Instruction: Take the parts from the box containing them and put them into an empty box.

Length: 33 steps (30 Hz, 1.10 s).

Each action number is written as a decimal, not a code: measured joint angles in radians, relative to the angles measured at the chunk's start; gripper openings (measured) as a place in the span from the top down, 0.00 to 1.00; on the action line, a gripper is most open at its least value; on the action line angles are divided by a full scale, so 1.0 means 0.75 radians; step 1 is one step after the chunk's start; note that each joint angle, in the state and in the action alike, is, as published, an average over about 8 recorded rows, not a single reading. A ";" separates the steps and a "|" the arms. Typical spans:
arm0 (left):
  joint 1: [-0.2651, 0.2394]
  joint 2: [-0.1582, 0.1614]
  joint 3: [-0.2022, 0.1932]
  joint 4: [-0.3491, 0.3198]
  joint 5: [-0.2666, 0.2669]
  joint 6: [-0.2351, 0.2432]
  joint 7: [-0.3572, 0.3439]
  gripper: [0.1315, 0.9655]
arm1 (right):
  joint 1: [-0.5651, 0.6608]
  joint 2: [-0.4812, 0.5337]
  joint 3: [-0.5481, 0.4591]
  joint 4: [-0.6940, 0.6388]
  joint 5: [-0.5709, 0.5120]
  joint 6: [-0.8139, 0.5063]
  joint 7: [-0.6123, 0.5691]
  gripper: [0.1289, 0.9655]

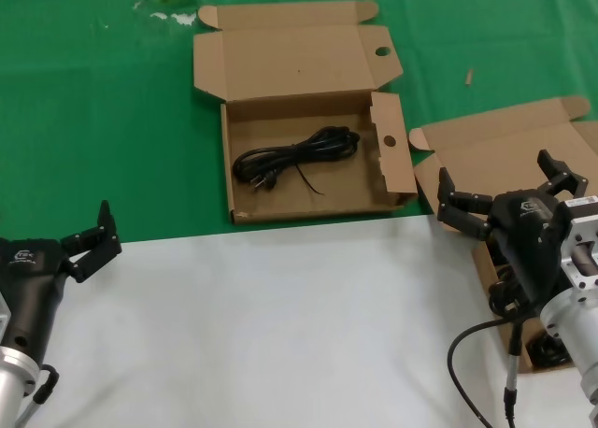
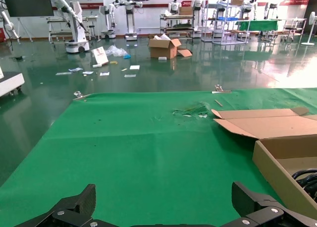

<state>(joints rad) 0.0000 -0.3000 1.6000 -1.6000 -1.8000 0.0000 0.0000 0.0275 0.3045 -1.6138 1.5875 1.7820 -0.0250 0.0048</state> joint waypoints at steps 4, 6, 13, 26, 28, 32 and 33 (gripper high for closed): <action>0.000 0.000 0.000 0.000 0.000 0.000 0.000 0.00 | 0.000 0.000 0.000 0.000 0.000 0.000 0.000 0.00; 0.000 0.000 0.000 0.000 0.000 0.000 0.000 0.00 | 0.000 0.000 0.000 0.000 0.000 0.000 0.000 0.00; 0.000 0.000 0.000 0.000 0.000 0.000 0.000 0.00 | 0.000 0.000 0.000 0.000 0.000 0.000 0.000 0.00; 0.000 0.000 0.000 0.000 0.000 0.000 0.000 0.00 | 0.000 0.000 0.000 0.000 0.000 0.000 0.000 0.00; 0.000 0.000 0.000 0.000 0.000 0.000 0.000 0.00 | 0.000 0.000 0.000 0.000 0.000 0.000 0.000 0.00; 0.000 0.000 0.000 0.000 0.000 0.000 0.000 0.00 | 0.000 0.000 0.000 0.000 0.000 0.000 0.000 0.00; 0.000 0.000 0.000 0.000 0.000 0.000 0.000 0.00 | 0.000 0.000 0.000 0.000 0.000 0.000 0.000 0.00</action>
<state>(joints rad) 0.0000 -0.3000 1.6000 -1.6000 -1.8000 0.0000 0.0000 0.0275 0.3045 -1.6138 1.5875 1.7820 -0.0250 0.0048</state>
